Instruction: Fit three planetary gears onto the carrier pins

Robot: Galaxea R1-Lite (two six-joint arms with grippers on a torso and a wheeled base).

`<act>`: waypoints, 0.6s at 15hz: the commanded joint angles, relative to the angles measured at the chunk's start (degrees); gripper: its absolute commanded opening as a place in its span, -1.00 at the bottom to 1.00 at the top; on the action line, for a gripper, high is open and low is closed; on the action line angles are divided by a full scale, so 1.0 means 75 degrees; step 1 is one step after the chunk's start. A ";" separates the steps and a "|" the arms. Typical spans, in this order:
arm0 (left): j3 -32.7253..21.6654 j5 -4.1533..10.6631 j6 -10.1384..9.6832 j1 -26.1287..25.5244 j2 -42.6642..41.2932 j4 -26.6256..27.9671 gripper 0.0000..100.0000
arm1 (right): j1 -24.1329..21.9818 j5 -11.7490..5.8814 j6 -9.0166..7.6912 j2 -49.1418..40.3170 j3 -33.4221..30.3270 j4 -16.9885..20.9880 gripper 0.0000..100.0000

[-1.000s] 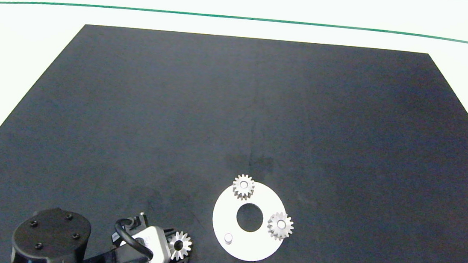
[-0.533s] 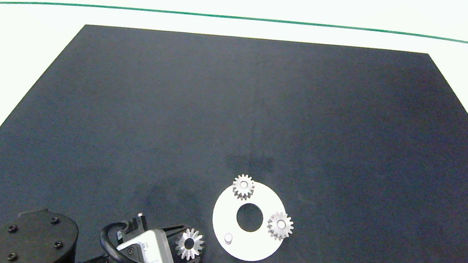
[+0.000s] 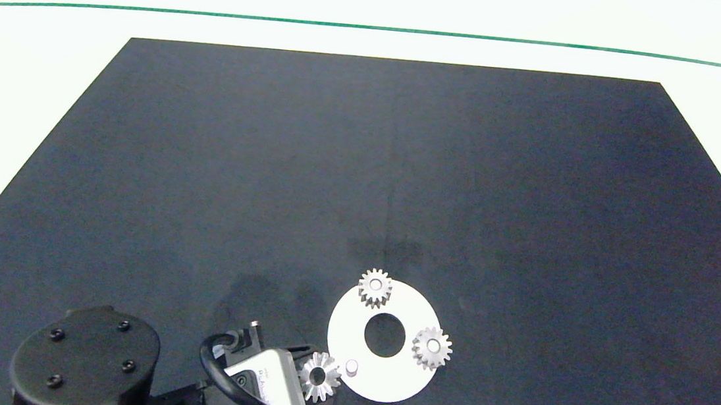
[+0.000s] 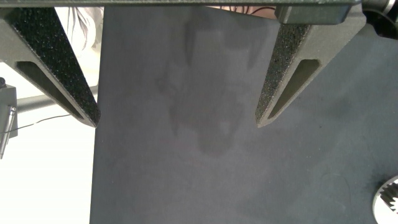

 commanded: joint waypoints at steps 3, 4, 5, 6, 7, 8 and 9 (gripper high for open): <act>-0.0605 0.0004 0.0022 -0.0045 -0.0198 0.0640 -0.68 | 0.0009 -0.0019 -0.0016 0.0125 0.0021 0.0013 1.00; -0.0676 0.0004 0.0034 -0.0045 -0.0151 0.0652 -0.68 | 0.0021 -0.0008 -0.0016 0.0125 0.0021 0.0013 1.00; -0.0758 0.0004 0.0034 -0.0045 -0.0116 0.0652 -0.68 | 0.0021 -0.0008 -0.0016 0.0125 0.0021 0.0013 1.00; -0.0816 0.0004 0.0034 -0.0057 -0.0081 0.0664 -0.68 | 0.0009 -0.0008 -0.0016 0.0125 0.0033 0.0013 1.00; -0.0840 0.0015 0.0045 -0.0185 0.0013 0.0664 -0.68 | 0.0009 -0.0008 -0.0016 0.0137 0.0021 0.0013 1.00; -0.0840 0.0156 0.0034 -0.0256 0.0107 0.0664 -0.68 | 0.0009 -0.0008 -0.0016 0.0137 0.0021 0.0013 1.00; -0.0840 0.0273 0.0034 -0.0338 0.0200 0.0628 -0.68 | 0.0009 -0.0008 -0.0016 0.0125 0.0021 0.0013 1.00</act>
